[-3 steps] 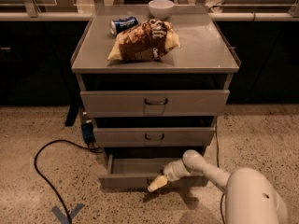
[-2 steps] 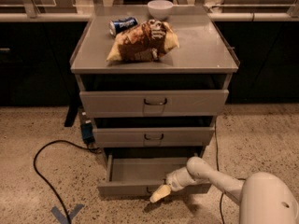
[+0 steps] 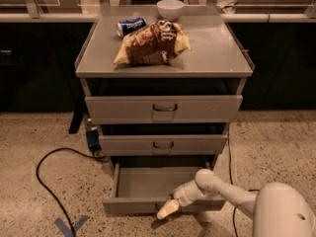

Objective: Open bottom drawer

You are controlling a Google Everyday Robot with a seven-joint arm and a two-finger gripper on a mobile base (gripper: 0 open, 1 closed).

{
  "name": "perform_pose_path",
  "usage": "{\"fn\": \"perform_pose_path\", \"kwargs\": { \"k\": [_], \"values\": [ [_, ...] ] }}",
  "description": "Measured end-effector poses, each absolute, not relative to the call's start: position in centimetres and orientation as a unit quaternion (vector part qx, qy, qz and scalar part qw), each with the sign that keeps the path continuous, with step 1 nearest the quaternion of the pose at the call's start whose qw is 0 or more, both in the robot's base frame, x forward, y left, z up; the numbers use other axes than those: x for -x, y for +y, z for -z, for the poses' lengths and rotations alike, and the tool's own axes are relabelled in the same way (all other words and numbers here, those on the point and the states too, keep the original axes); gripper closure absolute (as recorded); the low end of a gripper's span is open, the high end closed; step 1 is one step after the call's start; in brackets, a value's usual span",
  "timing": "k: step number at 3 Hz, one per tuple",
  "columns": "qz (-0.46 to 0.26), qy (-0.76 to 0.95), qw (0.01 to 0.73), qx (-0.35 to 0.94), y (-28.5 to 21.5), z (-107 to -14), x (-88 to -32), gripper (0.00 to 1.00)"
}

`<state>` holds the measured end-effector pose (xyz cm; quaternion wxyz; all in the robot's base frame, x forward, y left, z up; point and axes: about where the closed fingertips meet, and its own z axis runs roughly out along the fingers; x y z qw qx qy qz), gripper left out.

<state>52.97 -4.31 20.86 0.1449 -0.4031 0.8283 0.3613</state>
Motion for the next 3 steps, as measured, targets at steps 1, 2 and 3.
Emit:
{"fn": "perform_pose_path", "kwargs": {
  "k": [1,2,3],
  "values": [
    [-0.371,0.82,0.133,0.416,-3.3,-20.5,-52.4,0.0],
    [-0.396,0.814,0.11,0.41,-2.9,-21.0,-50.0,0.0],
    [-0.396,0.814,0.11,0.41,-2.9,-21.0,-50.0,0.0]
  ]
}}
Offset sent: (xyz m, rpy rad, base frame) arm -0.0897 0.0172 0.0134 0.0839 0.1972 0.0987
